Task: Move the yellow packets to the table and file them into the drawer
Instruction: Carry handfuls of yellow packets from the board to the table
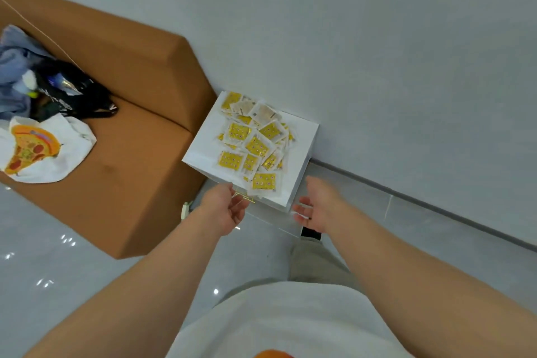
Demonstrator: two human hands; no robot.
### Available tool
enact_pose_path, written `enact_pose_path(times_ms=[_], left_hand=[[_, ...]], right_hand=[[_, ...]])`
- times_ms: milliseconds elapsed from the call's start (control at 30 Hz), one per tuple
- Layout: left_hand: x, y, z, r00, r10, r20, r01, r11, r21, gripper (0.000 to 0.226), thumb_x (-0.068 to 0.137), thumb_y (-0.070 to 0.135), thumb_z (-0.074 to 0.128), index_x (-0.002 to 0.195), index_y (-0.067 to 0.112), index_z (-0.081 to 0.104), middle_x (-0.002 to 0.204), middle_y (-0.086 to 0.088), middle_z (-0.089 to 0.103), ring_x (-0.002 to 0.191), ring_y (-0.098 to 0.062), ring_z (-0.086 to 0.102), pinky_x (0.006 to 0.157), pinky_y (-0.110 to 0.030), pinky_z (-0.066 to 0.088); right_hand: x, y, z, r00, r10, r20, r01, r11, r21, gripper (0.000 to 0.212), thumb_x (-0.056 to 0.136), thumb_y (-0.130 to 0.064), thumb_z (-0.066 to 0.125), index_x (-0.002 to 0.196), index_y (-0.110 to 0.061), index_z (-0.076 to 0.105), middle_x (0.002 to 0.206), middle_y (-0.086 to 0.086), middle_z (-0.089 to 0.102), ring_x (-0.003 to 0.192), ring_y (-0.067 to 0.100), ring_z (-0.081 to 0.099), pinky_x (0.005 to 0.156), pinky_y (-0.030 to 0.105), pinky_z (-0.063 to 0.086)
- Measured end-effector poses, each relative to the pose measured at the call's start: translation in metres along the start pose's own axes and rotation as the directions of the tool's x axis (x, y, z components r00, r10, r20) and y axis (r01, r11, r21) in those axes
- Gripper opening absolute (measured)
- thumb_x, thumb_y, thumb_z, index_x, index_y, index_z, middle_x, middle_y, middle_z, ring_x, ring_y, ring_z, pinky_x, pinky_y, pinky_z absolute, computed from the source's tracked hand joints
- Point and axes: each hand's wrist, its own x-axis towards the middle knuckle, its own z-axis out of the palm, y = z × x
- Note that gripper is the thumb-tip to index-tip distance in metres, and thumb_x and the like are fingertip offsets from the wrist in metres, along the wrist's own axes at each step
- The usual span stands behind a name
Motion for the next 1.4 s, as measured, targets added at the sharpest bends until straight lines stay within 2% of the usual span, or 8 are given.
enact_pose_path(times_ms=[200,433,633,733,900,1100,1233,1400], left_hand=[[0.046,0.052,0.017,0.994,-0.024,-0.105,0.027,0.999,0.031,0.023,0.103,0.034,0.051,0.11,0.012,0.056,0.091,-0.005,0.062,0.07,-0.018,0.064,0.055,-0.027,0.047],[0.122,0.083,0.031,0.988,-0.042,-0.151,0.076,0.97,0.229,0.025,0.101,0.035,0.056,0.109,0.011,0.057,0.092,-0.005,0.06,0.075,-0.018,0.065,0.057,-0.027,0.05],[0.214,0.108,0.05,0.99,-0.094,-0.105,0.126,0.925,0.359,0.031,0.099,0.041,0.06,0.113,0.014,0.054,0.101,-0.008,0.058,0.077,-0.02,0.062,0.067,-0.031,0.055],[0.248,0.119,0.056,0.979,-0.156,-0.129,0.19,0.926,0.326,0.032,0.098,0.043,0.06,0.115,0.018,0.053,0.106,-0.009,0.055,0.081,-0.022,0.06,0.075,-0.034,0.058],[0.297,0.126,0.056,0.956,-0.251,-0.153,0.281,0.935,0.216,0.051,0.102,0.039,0.056,0.147,0.019,0.042,0.147,-0.011,0.041,0.123,-0.034,0.05,0.103,-0.046,0.05],[0.337,0.116,0.045,0.932,-0.333,-0.143,0.354,0.92,0.166,0.048,0.094,0.051,0.063,0.123,0.015,0.049,0.104,-0.012,0.051,0.097,-0.026,0.059,0.095,-0.044,0.056],[0.346,0.114,0.042,0.928,-0.352,-0.122,0.367,0.92,0.14,0.042,0.094,0.048,0.064,0.111,0.012,0.052,0.106,-0.01,0.06,0.101,-0.024,0.064,0.093,-0.04,0.057],[0.346,0.113,0.046,0.924,-0.36,-0.129,0.38,0.9,0.213,0.04,0.094,0.048,0.063,0.111,0.012,0.056,0.098,-0.008,0.059,0.103,-0.023,0.064,0.091,-0.038,0.057]], right_hand=[[0.048,-0.042,0.033,0.977,0.209,-0.044,-0.21,0.978,-0.005,0.027,0.096,-0.027,0.053,0.122,-0.02,0.051,0.12,0.015,0.051,0.109,0.036,0.059,0.084,0.046,0.058],[0.106,-0.054,0.072,0.945,0.313,-0.093,-0.308,0.949,0.063,0.015,0.095,-0.025,0.06,0.105,-0.015,0.057,0.105,0.012,0.049,0.114,0.034,0.055,0.087,0.049,0.059],[0.17,-0.051,0.114,0.906,0.403,-0.128,-0.372,0.904,0.211,0.026,0.102,-0.021,0.054,0.078,-0.013,0.049,0.082,0.012,0.047,0.077,0.029,0.055,0.096,0.047,0.055],[0.198,-0.045,0.135,0.893,0.434,-0.12,-0.401,0.888,0.224,0.014,0.101,-0.02,0.054,0.089,-0.014,0.058,0.085,0.009,0.053,0.078,0.026,0.054,0.096,0.049,0.055],[0.243,-0.031,0.164,0.899,0.422,-0.113,-0.378,0.881,0.284,0.011,0.099,-0.028,0.054,0.097,-0.023,0.064,0.086,0.0,0.063,0.07,0.021,0.056,0.097,0.048,0.05],[0.276,-0.019,0.185,0.896,0.385,-0.222,-0.322,0.907,0.272,0.016,0.098,-0.04,0.054,0.093,-0.026,0.06,0.096,0.001,0.066,0.085,0.022,0.066,0.062,0.032,0.052],[0.286,-0.021,0.185,0.875,0.355,-0.33,-0.311,0.933,0.18,0.03,0.085,-0.044,0.059,0.11,-0.027,0.06,0.128,0.0,0.059,0.111,0.028,0.062,0.086,0.04,0.055],[0.289,-0.018,0.174,0.85,0.409,-0.333,-0.362,0.911,0.196,0.042,0.094,-0.042,0.065,0.131,-0.029,0.049,0.108,0.001,0.049,0.102,0.025,0.049,0.092,0.041,0.044]])
